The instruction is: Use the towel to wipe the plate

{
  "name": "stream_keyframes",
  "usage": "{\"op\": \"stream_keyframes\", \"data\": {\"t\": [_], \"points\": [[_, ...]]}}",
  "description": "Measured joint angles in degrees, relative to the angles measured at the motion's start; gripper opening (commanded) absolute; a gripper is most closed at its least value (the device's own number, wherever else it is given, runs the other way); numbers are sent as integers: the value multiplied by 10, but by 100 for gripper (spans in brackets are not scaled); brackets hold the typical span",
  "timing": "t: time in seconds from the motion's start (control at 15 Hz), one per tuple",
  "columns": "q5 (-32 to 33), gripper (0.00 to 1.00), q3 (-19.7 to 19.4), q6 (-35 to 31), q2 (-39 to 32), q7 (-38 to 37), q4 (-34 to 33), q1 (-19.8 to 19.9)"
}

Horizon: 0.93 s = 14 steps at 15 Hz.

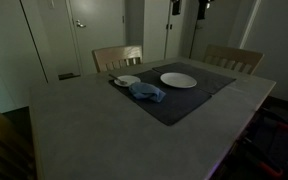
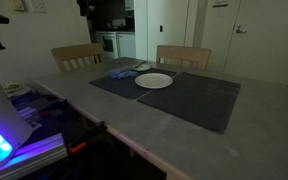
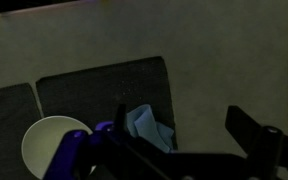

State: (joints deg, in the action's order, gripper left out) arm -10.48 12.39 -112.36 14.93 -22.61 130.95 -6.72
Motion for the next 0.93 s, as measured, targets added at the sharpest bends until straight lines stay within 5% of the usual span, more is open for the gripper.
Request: {"op": "stream_keyframes", "data": {"t": [0.93], "points": [[66, 100, 6, -4, -77, -1, -49, -7]]}}
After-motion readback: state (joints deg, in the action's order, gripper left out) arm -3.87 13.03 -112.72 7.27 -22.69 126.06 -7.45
